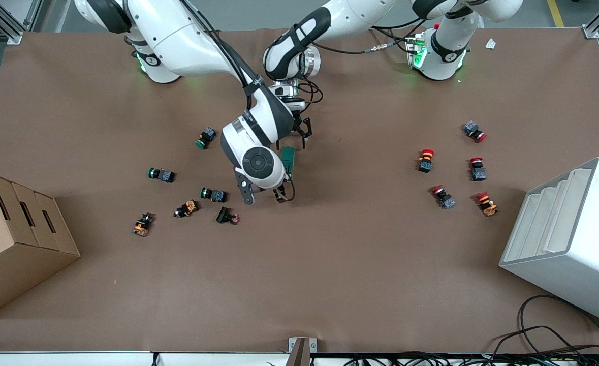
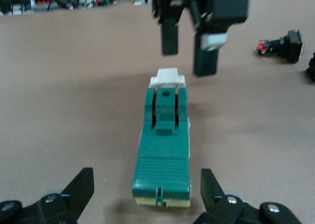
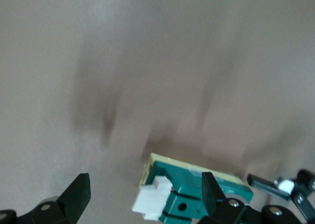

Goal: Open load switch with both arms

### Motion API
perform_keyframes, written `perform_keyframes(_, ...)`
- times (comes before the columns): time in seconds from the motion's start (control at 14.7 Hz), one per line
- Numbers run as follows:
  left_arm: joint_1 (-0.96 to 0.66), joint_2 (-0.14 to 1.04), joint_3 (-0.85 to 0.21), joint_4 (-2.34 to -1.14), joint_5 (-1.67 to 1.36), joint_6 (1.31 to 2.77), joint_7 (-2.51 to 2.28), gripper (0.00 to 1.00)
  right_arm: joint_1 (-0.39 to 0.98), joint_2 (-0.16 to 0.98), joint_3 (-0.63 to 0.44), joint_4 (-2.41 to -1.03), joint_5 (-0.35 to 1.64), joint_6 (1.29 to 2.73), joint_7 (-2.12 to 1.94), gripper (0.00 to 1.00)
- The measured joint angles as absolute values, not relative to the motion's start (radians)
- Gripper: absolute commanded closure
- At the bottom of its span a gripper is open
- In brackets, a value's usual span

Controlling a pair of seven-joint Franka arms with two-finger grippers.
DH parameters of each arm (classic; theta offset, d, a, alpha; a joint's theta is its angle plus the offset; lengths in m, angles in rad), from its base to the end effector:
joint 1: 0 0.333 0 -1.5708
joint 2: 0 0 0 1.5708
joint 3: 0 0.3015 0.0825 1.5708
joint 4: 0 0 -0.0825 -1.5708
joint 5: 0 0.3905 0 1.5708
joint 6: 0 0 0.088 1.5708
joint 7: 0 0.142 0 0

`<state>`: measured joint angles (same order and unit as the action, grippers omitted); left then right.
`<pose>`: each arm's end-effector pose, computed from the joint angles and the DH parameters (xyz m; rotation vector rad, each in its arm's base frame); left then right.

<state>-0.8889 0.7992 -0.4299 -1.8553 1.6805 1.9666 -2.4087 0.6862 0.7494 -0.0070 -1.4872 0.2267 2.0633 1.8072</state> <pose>0.2422 -0.5652 0.0737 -2.7159 0.0587 -1.4798 0.5227 0.4467 0.1678 2.4462 -1.7676 -0.3498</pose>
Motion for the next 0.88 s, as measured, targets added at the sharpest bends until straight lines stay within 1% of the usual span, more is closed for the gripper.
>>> perform_keyframes(0.27, -0.890, 0.841, -0.426, -1.854, 1.832, 1.889, -2.475, 0.04, 0.706, 0.753, -0.007, -1.487, 0.272, 2.047, 1.838, 0.00)
perform_keyframes(0.48, -0.890, 0.888, -0.425, -1.853, 1.913, 1.839, -2.508, 0.04, 0.719, 0.754, -0.007, -1.486, 0.273, 1.998, 1.857, 0.00)
perform_keyframes(0.88, -0.890, 0.901, -0.424, -1.846, 1.976, 1.828, -2.511, 0.04, 0.720, 0.754, -0.010, -1.458, 0.273, 1.933, 1.858, 0.00)
